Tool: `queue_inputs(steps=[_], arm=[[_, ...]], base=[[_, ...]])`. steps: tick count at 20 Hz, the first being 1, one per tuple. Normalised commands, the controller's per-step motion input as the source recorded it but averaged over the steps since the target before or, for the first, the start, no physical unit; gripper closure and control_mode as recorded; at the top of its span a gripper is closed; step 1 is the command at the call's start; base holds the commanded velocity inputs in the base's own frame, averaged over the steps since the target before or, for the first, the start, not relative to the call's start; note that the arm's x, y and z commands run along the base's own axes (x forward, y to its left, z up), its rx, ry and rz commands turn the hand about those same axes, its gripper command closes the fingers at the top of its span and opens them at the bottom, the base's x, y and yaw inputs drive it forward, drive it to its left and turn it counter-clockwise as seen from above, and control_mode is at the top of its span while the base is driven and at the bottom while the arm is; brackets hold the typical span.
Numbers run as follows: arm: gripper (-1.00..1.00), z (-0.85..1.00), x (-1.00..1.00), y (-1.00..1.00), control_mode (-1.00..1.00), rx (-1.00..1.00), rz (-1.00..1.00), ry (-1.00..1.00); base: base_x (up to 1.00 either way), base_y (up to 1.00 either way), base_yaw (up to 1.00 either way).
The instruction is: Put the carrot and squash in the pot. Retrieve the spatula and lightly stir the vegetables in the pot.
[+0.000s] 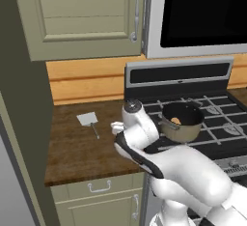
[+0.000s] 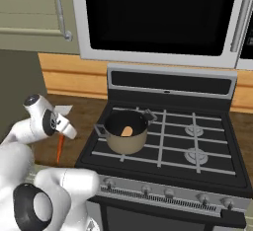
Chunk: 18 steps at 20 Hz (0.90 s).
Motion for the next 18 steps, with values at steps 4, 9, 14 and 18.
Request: queue_inputs(steps=[4, 9, 14, 18], arm=[[1.0, 1.0, -0.93, -0.59, -1.0, 0.04, -0.04, -0.24], [1.0, 1.0, -0.53, -0.42, -1.0, 0.09, -0.08, -0.04], [1.0, 1.0, -0.08, -0.24, -1.0, 0.08, -0.12, 0.0], [1.0, 0.85, 0.01, -0.63, -1.0, 0.0, -0.12, -0.06]], base=[[0.0, 0.0, 0.0], [0.0, 0.0, 0.0], [0.0, 0.0, 0.0], [0.0, 0.0, 0.0]])
